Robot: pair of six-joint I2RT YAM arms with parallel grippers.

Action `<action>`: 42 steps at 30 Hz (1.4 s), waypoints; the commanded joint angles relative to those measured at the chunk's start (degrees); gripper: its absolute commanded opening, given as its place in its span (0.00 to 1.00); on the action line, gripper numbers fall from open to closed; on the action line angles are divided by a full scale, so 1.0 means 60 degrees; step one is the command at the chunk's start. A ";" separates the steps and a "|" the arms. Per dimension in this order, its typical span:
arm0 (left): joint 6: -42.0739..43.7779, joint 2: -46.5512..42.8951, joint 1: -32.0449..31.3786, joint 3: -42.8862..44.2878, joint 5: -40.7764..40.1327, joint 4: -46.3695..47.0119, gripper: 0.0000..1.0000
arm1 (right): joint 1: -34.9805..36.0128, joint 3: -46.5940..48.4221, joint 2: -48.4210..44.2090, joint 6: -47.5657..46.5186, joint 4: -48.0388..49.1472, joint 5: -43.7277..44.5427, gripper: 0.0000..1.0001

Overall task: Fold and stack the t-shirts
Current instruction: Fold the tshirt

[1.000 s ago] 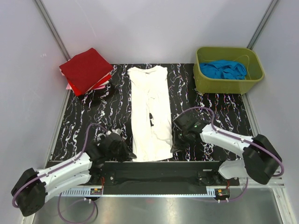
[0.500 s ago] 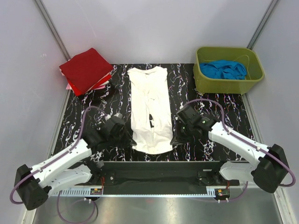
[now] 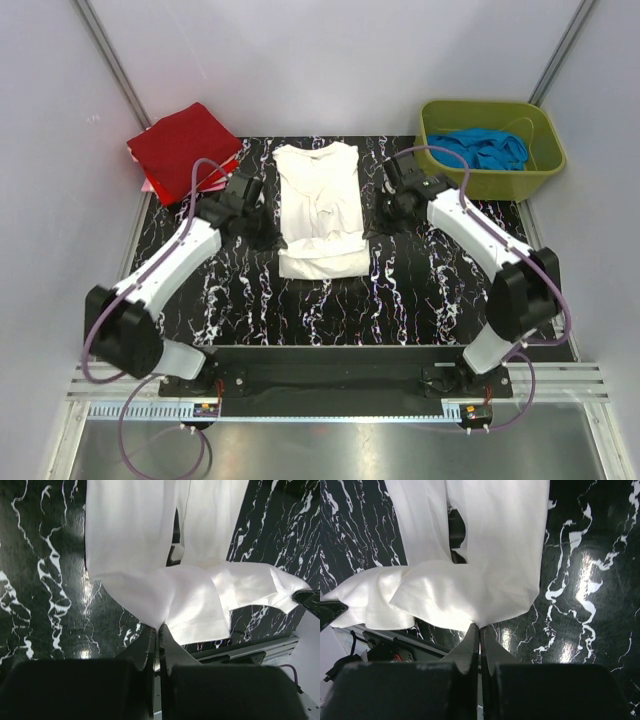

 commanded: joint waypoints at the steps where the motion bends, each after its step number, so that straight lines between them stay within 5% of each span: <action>1: 0.1011 0.0818 0.0435 0.0973 0.0792 0.0080 0.00 | -0.0362 0.1033 0.0864 -0.0679 -0.0138 -0.0360 0.00; 17: 0.2110 0.4640 0.1667 0.4518 0.1598 -0.0623 0.00 | -0.1270 0.5689 0.4820 -0.1178 -0.1191 -0.1255 0.00; 32: 0.2682 0.7527 0.2092 0.6496 0.2317 -0.0725 0.00 | -0.1695 0.6819 0.6681 -0.1016 -0.1134 -0.1560 0.00; 37: 0.2478 0.8275 0.2385 0.7213 0.2346 -0.0974 0.07 | -0.1973 0.8033 0.8013 -0.1017 -0.1324 -0.2074 0.28; 42: 0.1965 0.9125 0.3116 0.8794 0.2958 -0.1281 0.15 | -0.2383 1.1634 0.9769 -0.0695 -0.2246 -0.2880 0.47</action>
